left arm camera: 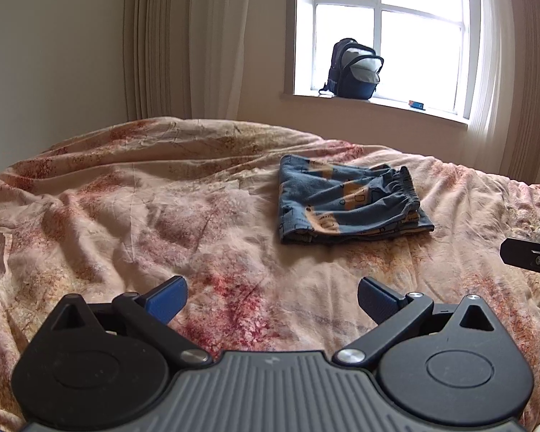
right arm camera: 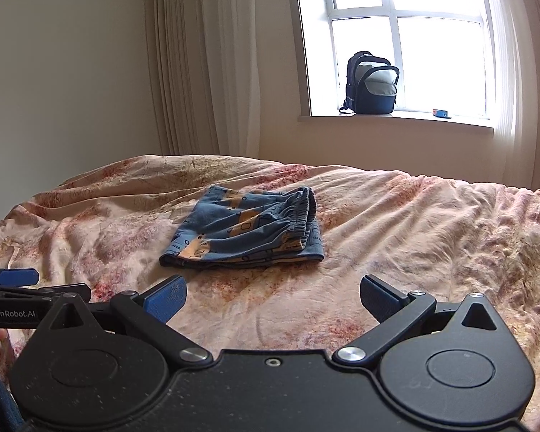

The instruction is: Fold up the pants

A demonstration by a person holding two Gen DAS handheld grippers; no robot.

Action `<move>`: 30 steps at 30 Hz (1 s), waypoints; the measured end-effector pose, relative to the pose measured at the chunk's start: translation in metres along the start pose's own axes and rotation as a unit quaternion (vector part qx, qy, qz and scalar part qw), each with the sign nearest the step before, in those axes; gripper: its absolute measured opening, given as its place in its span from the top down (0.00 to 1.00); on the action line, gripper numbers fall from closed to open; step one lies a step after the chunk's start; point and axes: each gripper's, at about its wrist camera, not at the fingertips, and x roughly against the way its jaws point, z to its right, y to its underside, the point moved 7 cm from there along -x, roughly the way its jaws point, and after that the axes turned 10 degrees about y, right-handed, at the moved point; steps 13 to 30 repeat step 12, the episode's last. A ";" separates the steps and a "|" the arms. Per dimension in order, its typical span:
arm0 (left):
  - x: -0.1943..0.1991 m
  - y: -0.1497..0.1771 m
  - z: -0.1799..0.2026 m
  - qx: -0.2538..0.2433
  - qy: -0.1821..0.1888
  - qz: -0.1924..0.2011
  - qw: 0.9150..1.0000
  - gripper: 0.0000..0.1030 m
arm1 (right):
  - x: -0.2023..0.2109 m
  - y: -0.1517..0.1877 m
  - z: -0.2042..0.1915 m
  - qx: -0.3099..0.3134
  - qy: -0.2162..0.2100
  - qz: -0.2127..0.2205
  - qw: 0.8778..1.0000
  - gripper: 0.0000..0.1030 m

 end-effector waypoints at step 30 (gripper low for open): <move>0.002 0.000 0.002 -0.007 -0.009 -0.003 1.000 0.00 | -0.003 0.002 0.000 -0.002 -0.005 -0.009 1.000 0.01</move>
